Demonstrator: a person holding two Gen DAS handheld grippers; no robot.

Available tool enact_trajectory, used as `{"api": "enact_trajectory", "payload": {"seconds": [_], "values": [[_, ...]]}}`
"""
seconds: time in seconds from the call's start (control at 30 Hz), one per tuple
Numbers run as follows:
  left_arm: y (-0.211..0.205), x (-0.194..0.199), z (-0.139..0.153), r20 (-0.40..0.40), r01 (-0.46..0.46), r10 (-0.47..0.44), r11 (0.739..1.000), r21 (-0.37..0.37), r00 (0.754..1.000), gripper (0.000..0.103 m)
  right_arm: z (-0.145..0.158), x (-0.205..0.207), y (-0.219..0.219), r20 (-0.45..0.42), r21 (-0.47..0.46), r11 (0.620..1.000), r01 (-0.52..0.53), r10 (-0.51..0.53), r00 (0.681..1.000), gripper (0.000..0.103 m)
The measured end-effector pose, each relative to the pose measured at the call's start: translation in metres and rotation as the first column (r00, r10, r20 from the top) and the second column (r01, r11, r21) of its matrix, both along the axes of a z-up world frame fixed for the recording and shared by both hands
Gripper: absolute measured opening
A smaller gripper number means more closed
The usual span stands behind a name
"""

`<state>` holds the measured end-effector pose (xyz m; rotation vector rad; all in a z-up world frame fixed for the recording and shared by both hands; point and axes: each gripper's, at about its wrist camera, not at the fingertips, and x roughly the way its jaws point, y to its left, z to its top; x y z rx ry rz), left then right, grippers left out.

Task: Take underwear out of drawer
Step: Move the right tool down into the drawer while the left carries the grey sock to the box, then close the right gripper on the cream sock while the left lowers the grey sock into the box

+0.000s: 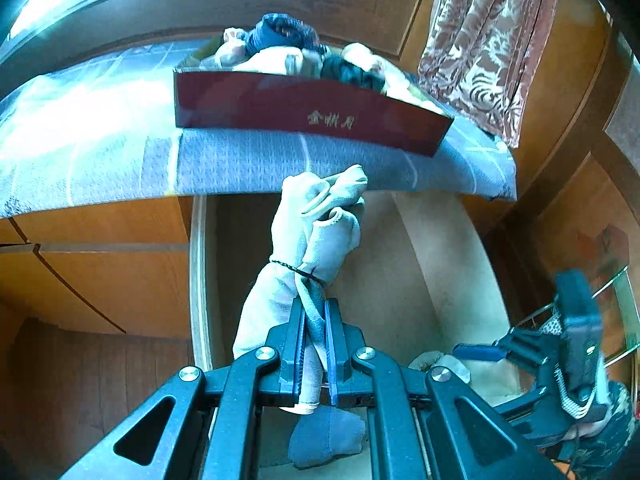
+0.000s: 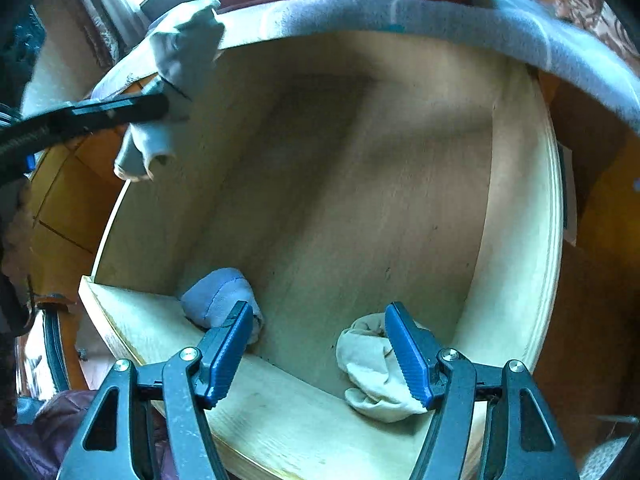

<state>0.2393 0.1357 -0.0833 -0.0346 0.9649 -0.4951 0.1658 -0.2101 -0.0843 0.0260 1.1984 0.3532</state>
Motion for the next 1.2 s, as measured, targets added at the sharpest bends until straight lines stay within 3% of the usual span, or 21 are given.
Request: {"api": "enact_trajectory", "payload": {"seconds": [0.27,0.63,0.97,1.07,1.2], "values": [[0.015,0.008,0.042,0.077,-0.025,0.029,0.998,-0.051,0.997,0.007,-0.012,-0.001,0.003,-0.025,-0.017,1.000,0.009,-0.009,1.000,0.069],[0.020,0.034,0.108,0.207,-0.063,0.075,0.996,-0.064,0.975,0.008,-0.026,-0.002,0.010,-0.054,-0.060,0.998,0.020,-0.023,0.998,0.069],[0.009,0.086,0.147,0.256,-0.079,0.088,0.996,-0.046,0.963,0.008,-0.033,0.004,0.015,-0.079,-0.128,0.991,0.050,-0.060,0.995,0.068],[0.004,0.110,0.145,0.249,-0.093,0.096,0.995,-0.024,0.964,0.008,-0.040,0.009,0.015,-0.110,-0.152,0.987,0.057,-0.074,0.991,0.063],[-0.008,0.133,0.134,0.230,-0.098,0.094,0.995,0.005,0.969,0.008,-0.050,0.015,0.014,-0.154,-0.214,0.975,0.063,-0.097,0.983,0.044]]}}
